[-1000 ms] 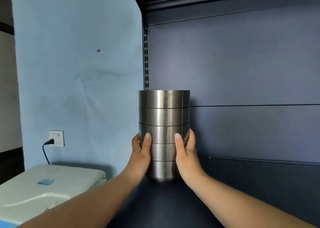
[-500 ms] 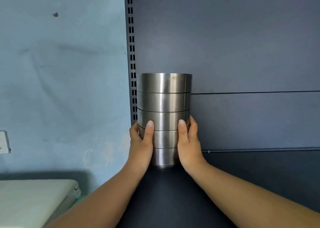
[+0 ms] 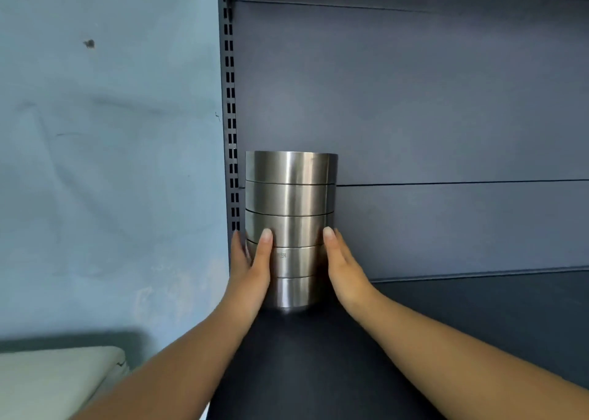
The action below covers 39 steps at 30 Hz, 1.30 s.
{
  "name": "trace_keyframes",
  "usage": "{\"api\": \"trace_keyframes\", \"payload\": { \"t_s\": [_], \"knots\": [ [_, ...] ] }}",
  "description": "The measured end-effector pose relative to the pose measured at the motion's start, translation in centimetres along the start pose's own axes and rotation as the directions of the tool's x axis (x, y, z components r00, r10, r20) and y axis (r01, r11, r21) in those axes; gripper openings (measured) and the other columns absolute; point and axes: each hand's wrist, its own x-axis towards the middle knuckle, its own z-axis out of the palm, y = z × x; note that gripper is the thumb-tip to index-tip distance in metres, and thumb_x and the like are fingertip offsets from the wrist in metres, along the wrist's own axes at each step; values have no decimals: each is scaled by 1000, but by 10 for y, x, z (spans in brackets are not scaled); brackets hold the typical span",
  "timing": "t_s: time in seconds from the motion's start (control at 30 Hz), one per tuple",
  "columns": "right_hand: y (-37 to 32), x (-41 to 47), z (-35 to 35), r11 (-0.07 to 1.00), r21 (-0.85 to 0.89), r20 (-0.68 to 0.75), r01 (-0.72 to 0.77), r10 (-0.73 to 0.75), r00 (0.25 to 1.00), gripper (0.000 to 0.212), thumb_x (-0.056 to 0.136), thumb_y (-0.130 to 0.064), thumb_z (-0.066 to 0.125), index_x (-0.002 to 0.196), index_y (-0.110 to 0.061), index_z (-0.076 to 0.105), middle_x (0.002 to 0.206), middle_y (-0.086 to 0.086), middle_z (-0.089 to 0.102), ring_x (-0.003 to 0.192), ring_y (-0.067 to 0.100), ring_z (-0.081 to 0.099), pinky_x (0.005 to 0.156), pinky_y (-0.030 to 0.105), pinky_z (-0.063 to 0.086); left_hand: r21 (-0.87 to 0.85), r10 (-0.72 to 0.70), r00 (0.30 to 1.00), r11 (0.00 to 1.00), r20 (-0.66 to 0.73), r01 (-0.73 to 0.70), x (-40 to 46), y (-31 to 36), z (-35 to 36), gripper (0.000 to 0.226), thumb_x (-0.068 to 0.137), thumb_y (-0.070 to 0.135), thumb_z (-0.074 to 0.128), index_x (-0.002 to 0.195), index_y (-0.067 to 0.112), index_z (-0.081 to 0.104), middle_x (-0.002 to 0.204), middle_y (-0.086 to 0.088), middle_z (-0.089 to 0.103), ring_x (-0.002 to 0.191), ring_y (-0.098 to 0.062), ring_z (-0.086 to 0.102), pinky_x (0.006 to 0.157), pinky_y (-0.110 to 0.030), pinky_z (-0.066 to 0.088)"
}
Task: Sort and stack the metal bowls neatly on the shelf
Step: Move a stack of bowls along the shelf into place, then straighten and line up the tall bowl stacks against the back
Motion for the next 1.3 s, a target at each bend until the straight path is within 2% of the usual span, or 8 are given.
{"api": "trace_keyframes", "payload": {
  "t_s": [0.1, 0.2, 0.33, 0.4, 0.5, 0.73, 0.93, 1.3],
  "knots": [
    [-3, -13, -17, 996, -81, -109, 27, -36, 993, 71, 85, -60, 35, 144, -21, 27, 149, -2, 32, 136, 15, 30, 101, 20, 19, 104, 96, 991, 991, -98, -86, -17, 15, -15, 60, 90, 51, 41, 145, 36, 22, 153, 12, 25, 139, -10, 27, 111, -26, 19],
    [-25, -39, -41, 923, -375, -141, 87, -149, 979, 47, 91, -44, 44, 129, -15, 50, 134, 3, 52, 123, 18, 46, 87, 17, 30, 284, 386, 917, 894, -97, -347, -46, 41, -23, 41, 93, 36, 45, 133, 31, 46, 131, 20, 42, 117, 5, 36, 95, -4, 23],
    [-61, -104, -92, 650, -720, 52, 242, -298, 953, 37, 91, -37, 48, 122, -18, 54, 128, 1, 55, 115, 19, 51, 88, 26, 38, 535, 608, 757, 569, 237, -625, -104, 79, -14, 25, 92, 23, 52, 111, 14, 65, 106, 9, 58, 101, -4, 44, 84, -7, 31],
    [-77, -145, -126, 479, -827, 142, 295, -329, 934, 35, 92, -38, 46, 120, -20, 54, 125, -1, 56, 112, 19, 52, 86, 29, 42, 547, 581, 673, 413, 457, -728, -138, 96, -3, 24, 91, 26, 53, 96, 9, 70, 90, 4, 63, 91, -10, 48, 87, -24, 39],
    [-94, -216, -194, 291, -904, 200, 313, -359, 911, 31, 92, -38, 44, 108, -17, 59, 111, 2, 63, 101, 21, 55, 81, 32, 47, 491, 509, 548, 255, 664, -833, -200, 112, 33, 34, 92, 34, 51, 89, 8, 72, 86, 0, 67, 91, -13, 53, 88, -20, 36],
    [-114, -384, -371, 34, -998, 45, 58, -308, 950, 40, 93, -45, 37, 99, -15, 64, 105, 5, 66, 103, 26, 55, 79, 30, 41, 340, 477, 409, 227, 778, -912, -332, 151, 178, 38, 92, 47, 40, 96, 19, 66, 97, 7, 66, 102, -12, 50, 91, -24, 37],
    [-140, -471, -468, 15, -993, -119, -120, -283, 952, 41, 90, -46, 39, 91, -14, 64, 99, 7, 67, 98, 26, 56, 73, 32, 42, 230, 520, 340, 265, 784, -936, -409, 186, 287, 35, 92, 45, 41, 96, 19, 64, 94, 4, 66, 102, -15, 50, 83, -27, 38],
    [-105, -477, -601, 44, -970, -243, -240, -279, 929, 38, 91, -46, 41, 94, -17, 65, 101, 5, 67, 97, 22, 57, 77, 31, 45, 272, 434, 418, 360, 798, -893, -415, 186, 431, 32, 92, 44, 40, 92, 20, 62, 96, 5, 62, 105, -15, 48, 83, -30, 40]
  ]
}}
